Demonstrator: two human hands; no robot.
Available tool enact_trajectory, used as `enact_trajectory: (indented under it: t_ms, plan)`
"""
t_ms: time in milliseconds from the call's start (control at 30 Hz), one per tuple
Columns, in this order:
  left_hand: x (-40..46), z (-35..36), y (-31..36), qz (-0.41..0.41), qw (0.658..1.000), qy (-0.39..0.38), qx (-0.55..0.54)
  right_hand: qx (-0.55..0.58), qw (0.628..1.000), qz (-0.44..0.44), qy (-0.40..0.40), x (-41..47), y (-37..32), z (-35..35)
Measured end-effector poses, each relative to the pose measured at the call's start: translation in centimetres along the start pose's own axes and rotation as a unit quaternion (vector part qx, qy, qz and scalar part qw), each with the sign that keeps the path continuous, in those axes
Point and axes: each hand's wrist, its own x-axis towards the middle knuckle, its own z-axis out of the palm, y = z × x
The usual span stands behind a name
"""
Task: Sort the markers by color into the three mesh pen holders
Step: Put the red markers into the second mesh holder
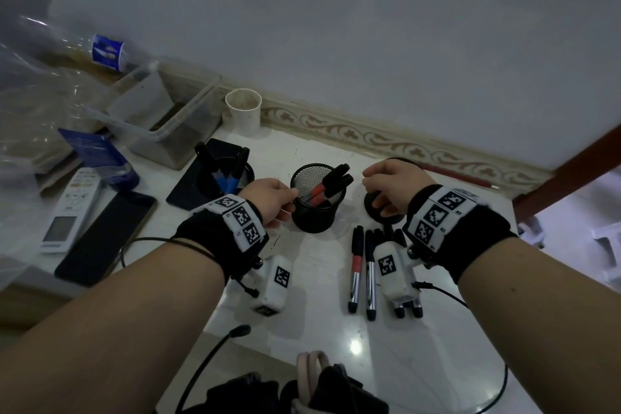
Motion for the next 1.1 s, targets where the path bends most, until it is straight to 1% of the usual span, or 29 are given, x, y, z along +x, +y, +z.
enact_trajectory:
  t_ms: [767, 967, 1100]
  plan:
    - [0.0, 0.1, 0.1, -0.003, 1.000, -0.005, -0.015, -0.012, 1.000, 0.007, -0.008, 0.7, 0.4, 0.3]
    - [0.2, 0.3, -0.3, -0.005, 1.000, -0.011, -0.026, -0.022, 0.999, 0.031, -0.019, 0.3, 1.5, 1.2]
    - [0.2, 0.4, -0.6, -0.003, 0.999, -0.014, -0.034, -0.052, 0.995, 0.075, -0.031, -0.1, 2.6, 2.0]
